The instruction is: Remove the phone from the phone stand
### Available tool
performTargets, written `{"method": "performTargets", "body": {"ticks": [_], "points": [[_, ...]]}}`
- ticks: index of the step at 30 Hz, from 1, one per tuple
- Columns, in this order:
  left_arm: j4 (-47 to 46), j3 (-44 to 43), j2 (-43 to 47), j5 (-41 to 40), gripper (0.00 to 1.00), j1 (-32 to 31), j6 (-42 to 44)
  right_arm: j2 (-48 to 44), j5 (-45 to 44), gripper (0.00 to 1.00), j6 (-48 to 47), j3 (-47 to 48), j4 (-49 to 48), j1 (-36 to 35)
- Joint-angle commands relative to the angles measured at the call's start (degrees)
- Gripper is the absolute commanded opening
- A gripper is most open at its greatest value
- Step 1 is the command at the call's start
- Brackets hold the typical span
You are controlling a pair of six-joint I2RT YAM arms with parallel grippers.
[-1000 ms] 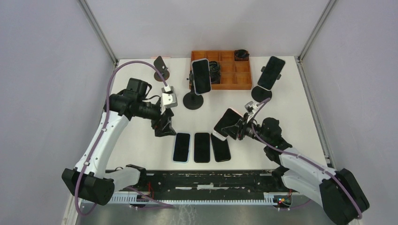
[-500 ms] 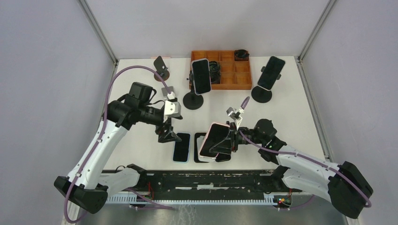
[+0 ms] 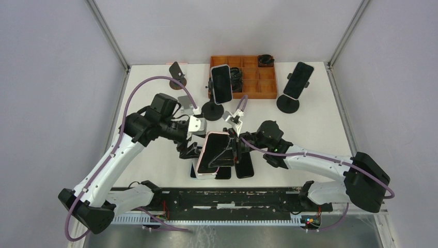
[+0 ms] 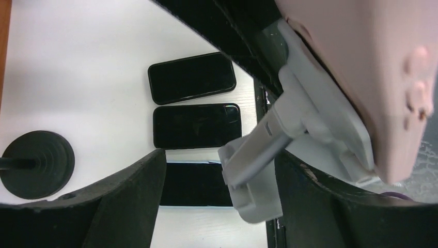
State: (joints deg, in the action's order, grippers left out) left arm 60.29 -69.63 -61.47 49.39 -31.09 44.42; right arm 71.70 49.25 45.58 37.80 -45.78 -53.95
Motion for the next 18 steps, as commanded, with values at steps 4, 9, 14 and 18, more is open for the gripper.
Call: {"method": "performTargets", "body": {"ticks": [4, 9, 14, 18], "points": [[-1.4, 0.3, 0.3, 0.3, 0.63, -0.7, -3.0, 2.5, -4.0, 0.00, -0.6, 7.0, -4.7, -2.2], [-1.5, -0.3, 0.6, 0.4, 0.19, -0.7, -2.5, 2.5, -6.3, 0.00, 0.2, 7.2, -4.0, -2.4], [-1.4, -1.0, 1.0, 1.0, 0.03, -0.7, -2.3, 0.9, -10.5, 0.10, -3.4, 7.5, 4.1, -1.8], [-0.1, -1.3, 0.9, 1.8, 0.02, -0.8, -0.9, -0.5, -14.1, 0.37, -5.0, 7.4, 10.8, 0.6]]}}
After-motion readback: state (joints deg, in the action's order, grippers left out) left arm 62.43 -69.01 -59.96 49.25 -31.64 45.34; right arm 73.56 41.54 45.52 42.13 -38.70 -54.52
